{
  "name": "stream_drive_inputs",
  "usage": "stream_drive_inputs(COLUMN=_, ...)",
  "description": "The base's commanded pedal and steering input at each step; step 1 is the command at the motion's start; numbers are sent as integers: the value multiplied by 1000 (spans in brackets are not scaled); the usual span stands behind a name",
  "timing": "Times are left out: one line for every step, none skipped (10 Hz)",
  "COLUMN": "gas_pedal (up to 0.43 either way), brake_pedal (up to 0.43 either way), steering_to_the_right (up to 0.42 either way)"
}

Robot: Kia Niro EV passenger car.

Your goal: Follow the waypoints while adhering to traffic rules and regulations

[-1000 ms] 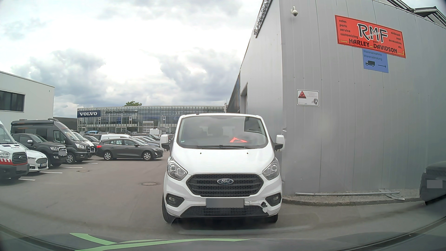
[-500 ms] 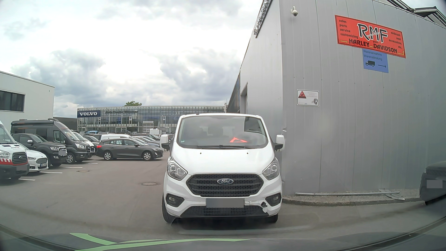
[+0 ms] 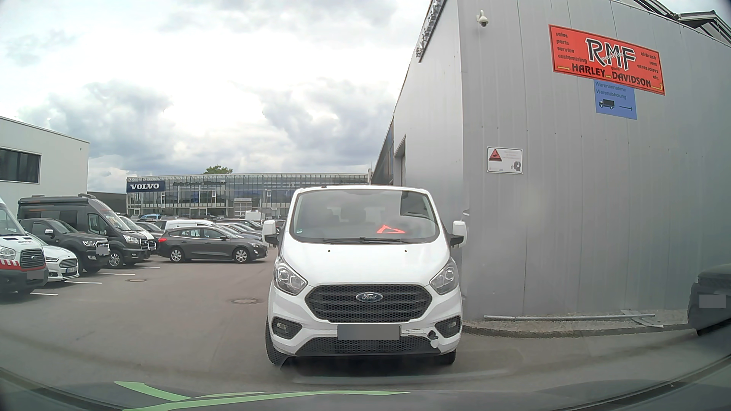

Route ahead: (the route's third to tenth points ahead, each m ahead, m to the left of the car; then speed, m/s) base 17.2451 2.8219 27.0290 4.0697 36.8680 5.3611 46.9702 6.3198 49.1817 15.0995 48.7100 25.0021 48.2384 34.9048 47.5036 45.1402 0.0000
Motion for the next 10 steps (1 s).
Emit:
stream_drive_inputs(gas_pedal=0, brake_pedal=457, steering_to_the_right=-462)
stream_drive_inputs(gas_pedal=0, brake_pedal=457, steering_to_the_right=-463)
stream_drive_inputs(gas_pedal=0, brake_pedal=457, steering_to_the_right=-462)
stream_drive_inputs(gas_pedal=0, brake_pedal=457, steering_to_the_right=-463)
stream_drive_inputs(gas_pedal=0, brake_pedal=457, steering_to_the_right=-462)
stream_drive_inputs(gas_pedal=0, brake_pedal=457, steering_to_the_right=-462)
stream_drive_inputs(gas_pedal=0, brake_pedal=457, steering_to_the_right=-462)
stream_drive_inputs(gas_pedal=0, brake_pedal=457, steering_to_the_right=-462)
stream_drive_inputs(gas_pedal=0, brake_pedal=457, steering_to_the_right=-463)
stream_drive_inputs(gas_pedal=0, brake_pedal=457, steering_to_the_right=-462)
